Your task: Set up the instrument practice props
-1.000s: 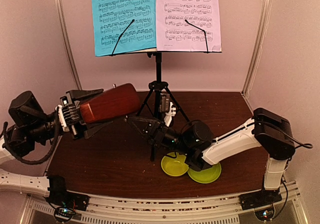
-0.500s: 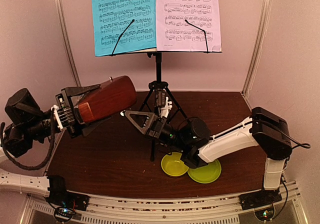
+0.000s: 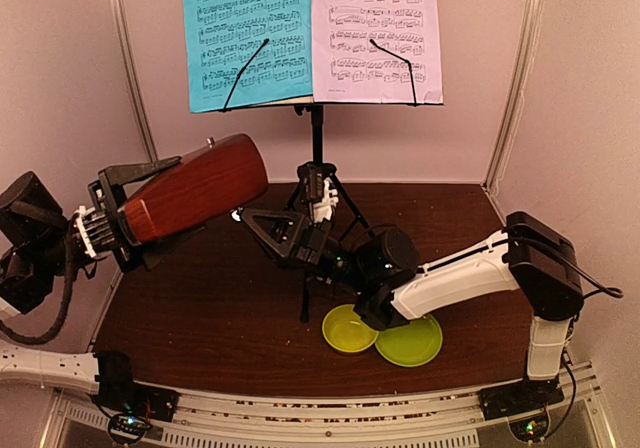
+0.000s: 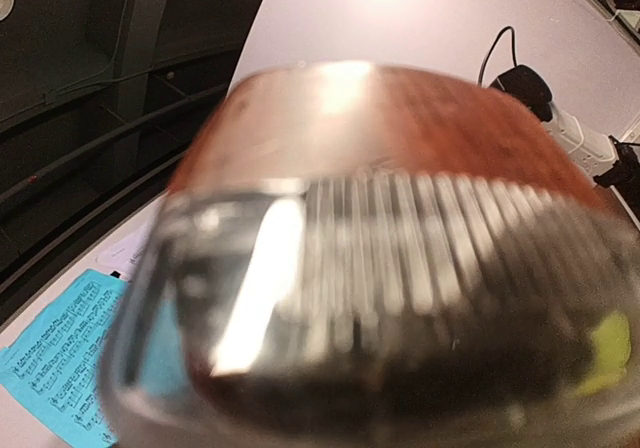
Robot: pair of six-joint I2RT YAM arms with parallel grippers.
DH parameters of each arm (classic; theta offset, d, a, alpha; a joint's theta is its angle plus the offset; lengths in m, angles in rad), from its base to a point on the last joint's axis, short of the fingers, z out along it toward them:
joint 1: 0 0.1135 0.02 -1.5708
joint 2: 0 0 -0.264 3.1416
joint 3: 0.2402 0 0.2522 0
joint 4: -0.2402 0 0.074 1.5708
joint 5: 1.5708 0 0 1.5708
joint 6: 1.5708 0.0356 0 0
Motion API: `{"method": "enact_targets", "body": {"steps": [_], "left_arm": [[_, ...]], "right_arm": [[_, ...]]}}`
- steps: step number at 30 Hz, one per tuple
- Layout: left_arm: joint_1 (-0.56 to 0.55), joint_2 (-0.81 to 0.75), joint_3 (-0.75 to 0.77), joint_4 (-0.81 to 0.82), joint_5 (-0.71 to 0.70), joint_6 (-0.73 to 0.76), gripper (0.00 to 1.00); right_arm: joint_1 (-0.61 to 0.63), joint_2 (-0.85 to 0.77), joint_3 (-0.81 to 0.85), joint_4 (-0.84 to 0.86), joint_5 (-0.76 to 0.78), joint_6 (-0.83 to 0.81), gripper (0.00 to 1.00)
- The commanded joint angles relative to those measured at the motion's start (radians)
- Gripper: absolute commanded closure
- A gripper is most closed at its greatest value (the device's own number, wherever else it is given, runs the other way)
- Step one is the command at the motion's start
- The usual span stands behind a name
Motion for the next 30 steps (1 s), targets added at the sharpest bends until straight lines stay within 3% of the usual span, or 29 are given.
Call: {"method": "enact_targets", "body": {"steps": [1,16,23,25,28,30], "left_arm": [[-0.007,-0.034,0.072,0.031,0.151,0.005,0.94],[-0.007,-0.059,0.083,0.045,0.195,0.048,0.94],[-0.006,-0.025,0.079,0.087,0.000,-0.037,0.95],[-0.006,-0.020,0.077,0.098,-0.071,-0.086,0.96],[-0.005,-0.021,0.056,0.133,-0.175,-0.156,0.97],[-0.006,-0.024,0.036,0.159,-0.251,-0.204,0.99]], "right_arm": [[-0.021,-0.017,0.080,0.092,0.057,0.062,1.00],[-0.015,0.018,0.230,0.094,0.037,0.103,1.00],[-0.014,0.016,0.157,0.092,0.034,0.013,1.00],[-0.018,0.003,0.091,0.092,0.051,-0.014,0.91],[-0.023,-0.019,-0.005,0.092,0.064,-0.055,0.68],[-0.025,-0.034,-0.065,0.090,0.071,-0.090,0.59]]}}
